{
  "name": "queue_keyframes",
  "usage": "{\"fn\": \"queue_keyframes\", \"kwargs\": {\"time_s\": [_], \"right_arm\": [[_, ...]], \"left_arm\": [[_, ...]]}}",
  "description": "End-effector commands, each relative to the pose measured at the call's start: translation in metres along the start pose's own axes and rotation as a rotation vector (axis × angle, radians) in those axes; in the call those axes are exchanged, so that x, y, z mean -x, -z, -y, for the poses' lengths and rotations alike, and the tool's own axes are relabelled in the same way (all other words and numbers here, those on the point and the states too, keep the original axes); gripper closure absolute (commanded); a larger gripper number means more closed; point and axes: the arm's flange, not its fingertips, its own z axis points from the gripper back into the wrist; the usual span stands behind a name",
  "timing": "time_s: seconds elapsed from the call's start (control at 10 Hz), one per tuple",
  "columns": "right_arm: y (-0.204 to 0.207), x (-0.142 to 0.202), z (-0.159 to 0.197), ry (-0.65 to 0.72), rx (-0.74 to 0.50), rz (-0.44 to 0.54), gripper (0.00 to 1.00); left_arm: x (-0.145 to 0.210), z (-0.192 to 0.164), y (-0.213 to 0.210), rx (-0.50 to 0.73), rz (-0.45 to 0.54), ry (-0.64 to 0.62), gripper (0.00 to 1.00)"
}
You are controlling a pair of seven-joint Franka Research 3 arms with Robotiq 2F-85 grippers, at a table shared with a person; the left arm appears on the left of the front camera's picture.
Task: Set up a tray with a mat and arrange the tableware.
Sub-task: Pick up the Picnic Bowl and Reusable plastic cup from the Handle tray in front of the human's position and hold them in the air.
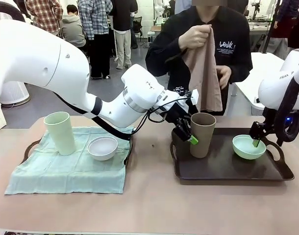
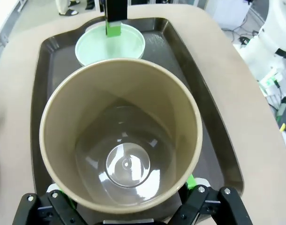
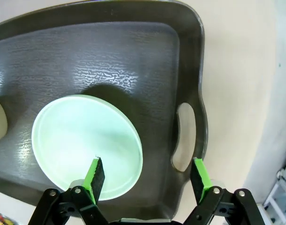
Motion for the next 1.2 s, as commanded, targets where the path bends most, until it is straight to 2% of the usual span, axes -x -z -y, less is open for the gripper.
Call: {"fn": "queue_keyframes", "kwargs": {"time_s": [0.0, 0.4, 0.5, 0.6, 0.7, 0.8, 0.9, 1.0, 1.1], "right_arm": [[0.008, -0.013, -0.003, -0.024, -0.062, 0.03, 0.05], [0.016, -0.015, -0.018, -0.047, -0.131, 0.038, 0.05], [0.018, -0.015, -0.018, -0.053, -0.134, 0.033, 0.54], [0.017, -0.015, -0.019, -0.057, -0.139, 0.039, 0.59], [0.017, -0.015, -0.021, -0.062, -0.14, 0.038, 1.0], [0.018, -0.015, -0.022, -0.067, -0.139, 0.033, 1.0], [0.018, -0.015, -0.023, -0.069, -0.138, 0.025, 1.0], [0.018, -0.015, -0.023, -0.069, -0.14, 0.025, 0.93], [0.018, -0.015, -0.022, -0.062, -0.147, 0.029, 1.0]], "left_arm": [[0.001, -0.002, 0.001, -0.007, 0.018, 0.043, 0.0], [-0.002, -0.003, 0.002, -0.006, 0.034, 0.056, 0.0], [0.0, -0.005, 0.003, -0.014, 0.04, 0.051, 0.1], [0.003, -0.007, 0.006, -0.017, 0.039, 0.046, 0.11], [0.005, -0.011, 0.008, -0.016, 0.04, 0.036, 0.2], [0.006, -0.014, 0.012, -0.004, 0.047, 0.023, 0.2], [0.006, -0.016, 0.014, -0.001, 0.043, 0.021, 0.69], [0.006, -0.015, 0.014, 0.006, 0.041, 0.022, 0.63], [0.006, -0.015, 0.012, 0.008, 0.043, 0.018, 1.0]]}}
